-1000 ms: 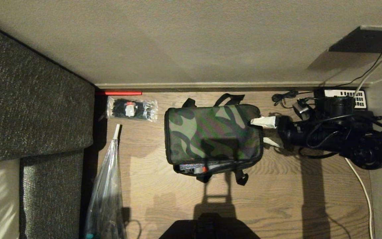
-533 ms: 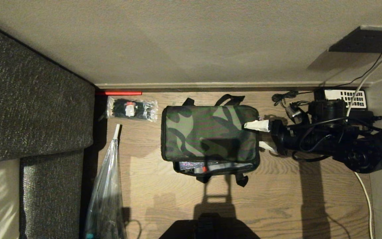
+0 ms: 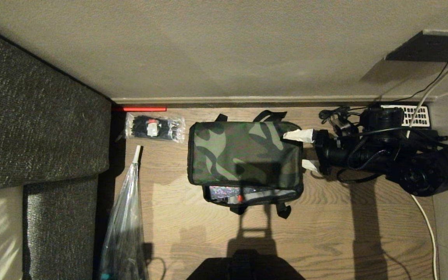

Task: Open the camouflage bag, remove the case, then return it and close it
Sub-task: Open the top of the storage box

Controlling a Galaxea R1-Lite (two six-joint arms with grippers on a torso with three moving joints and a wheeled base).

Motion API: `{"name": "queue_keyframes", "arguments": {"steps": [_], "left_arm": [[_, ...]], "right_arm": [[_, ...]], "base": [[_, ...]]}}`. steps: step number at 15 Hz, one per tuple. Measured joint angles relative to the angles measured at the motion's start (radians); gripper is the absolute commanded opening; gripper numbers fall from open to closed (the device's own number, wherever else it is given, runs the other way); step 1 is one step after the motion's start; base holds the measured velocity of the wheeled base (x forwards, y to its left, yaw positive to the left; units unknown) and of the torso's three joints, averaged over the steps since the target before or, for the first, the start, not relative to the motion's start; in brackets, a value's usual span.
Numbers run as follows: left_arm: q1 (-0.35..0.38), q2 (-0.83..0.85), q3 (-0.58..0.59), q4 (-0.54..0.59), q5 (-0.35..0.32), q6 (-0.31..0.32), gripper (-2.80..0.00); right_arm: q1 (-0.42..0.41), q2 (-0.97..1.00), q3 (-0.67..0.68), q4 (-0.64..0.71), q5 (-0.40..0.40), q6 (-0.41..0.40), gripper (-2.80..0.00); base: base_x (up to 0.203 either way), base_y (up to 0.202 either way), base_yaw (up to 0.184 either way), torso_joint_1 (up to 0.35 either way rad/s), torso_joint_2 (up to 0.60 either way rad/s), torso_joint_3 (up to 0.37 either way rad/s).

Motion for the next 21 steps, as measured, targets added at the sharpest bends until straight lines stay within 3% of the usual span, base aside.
{"name": "queue_keyframes", "arguments": {"steps": [3,7,10,14,21], "left_arm": [[0.0,0.0,0.0,0.0,0.0,-0.001,-2.8],[0.0,0.0,0.0,0.0,0.0,-0.001,-2.8],[0.0,0.0,0.0,0.0,-0.001,-0.001,-2.8],[0.0,0.0,0.0,0.0,0.0,-0.001,-2.8],[0.0,0.0,0.0,0.0,0.0,-0.001,-2.8]], "right_arm": [[0.01,-0.019,-0.031,0.001,-0.001,0.153,0.0],[0.017,-0.047,-0.049,0.0,-0.009,0.24,0.0],[0.018,-0.058,-0.096,-0.008,-0.08,0.284,0.0],[0.005,-0.074,-0.139,-0.127,-0.123,0.469,0.0],[-0.042,-0.081,-0.134,-0.28,-0.13,0.474,0.0]], "base": [[0.0,0.0,0.0,0.0,0.0,0.0],[0.0,0.0,0.0,0.0,0.0,0.0],[0.0,0.0,0.0,0.0,0.0,0.0],[0.0,0.0,0.0,0.0,0.0,0.0],[0.0,0.0,0.0,0.0,0.0,0.0]]}}
